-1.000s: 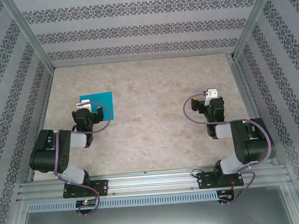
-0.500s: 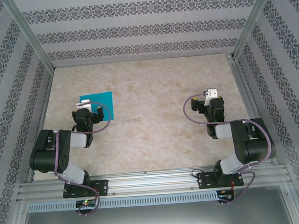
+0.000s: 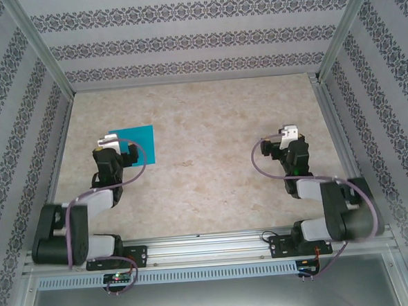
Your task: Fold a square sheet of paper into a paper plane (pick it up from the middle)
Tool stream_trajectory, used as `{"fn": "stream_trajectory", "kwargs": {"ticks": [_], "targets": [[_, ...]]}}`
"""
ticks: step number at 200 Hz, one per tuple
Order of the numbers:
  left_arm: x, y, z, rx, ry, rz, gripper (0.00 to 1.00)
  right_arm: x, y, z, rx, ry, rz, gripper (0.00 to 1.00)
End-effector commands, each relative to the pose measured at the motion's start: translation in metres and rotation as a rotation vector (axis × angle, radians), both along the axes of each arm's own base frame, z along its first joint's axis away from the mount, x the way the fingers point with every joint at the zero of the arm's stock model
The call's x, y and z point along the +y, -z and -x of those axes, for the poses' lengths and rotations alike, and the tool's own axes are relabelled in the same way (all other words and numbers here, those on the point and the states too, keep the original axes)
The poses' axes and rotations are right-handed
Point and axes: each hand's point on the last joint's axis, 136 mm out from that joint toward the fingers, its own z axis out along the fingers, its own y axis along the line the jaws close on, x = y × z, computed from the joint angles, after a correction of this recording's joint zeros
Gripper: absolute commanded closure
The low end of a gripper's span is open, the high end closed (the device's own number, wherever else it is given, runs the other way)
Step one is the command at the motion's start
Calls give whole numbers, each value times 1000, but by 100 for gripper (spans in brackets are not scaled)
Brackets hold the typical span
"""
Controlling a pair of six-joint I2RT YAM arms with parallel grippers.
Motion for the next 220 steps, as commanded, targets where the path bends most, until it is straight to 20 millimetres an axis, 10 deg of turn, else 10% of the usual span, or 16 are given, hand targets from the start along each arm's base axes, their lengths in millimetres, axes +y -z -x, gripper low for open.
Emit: {"fn": "stream_trajectory", "kwargs": {"ticks": [1,44,95,138,220], "targets": [[9,-28,14,32,-79,130,0,-6,-27,5,80,73,-71,2],[3,-43,25,217,-161,344,0,-11,-46,18,279,282,-424,2],[-79,-6,-26,413,148,676,0,72,-67,11,325,-86,-789,2],[-115,34,-68,587,178,695,0,117,-69,22,446,-210,-731,2],[-105,100,-58,800,-27,599,0,130,-50,29,531,-197,-706,2]]}}
